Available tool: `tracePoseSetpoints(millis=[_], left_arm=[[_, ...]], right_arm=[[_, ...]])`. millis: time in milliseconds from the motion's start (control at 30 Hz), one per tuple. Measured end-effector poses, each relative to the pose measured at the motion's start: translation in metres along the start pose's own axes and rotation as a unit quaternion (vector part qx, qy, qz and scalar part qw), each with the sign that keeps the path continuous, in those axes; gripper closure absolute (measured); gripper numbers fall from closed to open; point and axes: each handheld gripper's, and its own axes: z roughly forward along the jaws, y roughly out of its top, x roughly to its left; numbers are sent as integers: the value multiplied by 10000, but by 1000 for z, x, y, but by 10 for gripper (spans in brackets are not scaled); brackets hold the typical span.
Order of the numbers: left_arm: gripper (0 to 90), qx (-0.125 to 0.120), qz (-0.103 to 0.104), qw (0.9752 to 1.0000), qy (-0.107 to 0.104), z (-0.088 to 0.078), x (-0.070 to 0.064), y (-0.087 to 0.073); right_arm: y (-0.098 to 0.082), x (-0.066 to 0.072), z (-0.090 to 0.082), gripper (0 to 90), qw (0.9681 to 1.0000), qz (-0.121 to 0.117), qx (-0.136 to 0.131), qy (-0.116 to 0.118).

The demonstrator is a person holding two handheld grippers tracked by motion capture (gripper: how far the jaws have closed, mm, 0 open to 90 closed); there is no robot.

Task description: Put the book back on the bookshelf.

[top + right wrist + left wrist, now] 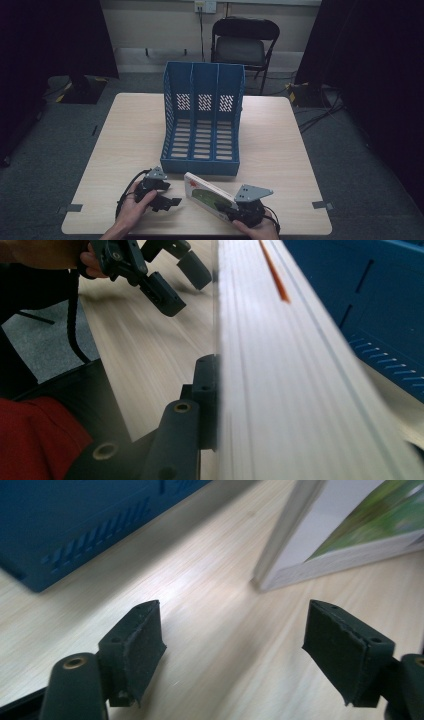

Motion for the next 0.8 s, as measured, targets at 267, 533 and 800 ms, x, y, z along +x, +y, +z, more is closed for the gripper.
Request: tracePoseSetpoints(millis=[267, 533, 800], left_arm=[[228, 161, -164, 9978, 624, -11, 21, -9], [205, 20, -416, 9926, 1144, -16, 35, -16], [104, 29, -132, 9882, 1523, -10, 35, -18]], right_arm=[[4, -2, -8, 766, 9999, 51, -104, -19], [11, -1, -14, 765, 9999, -48, -157, -4], [17, -3, -24, 766, 9994, -18, -332, -100]])
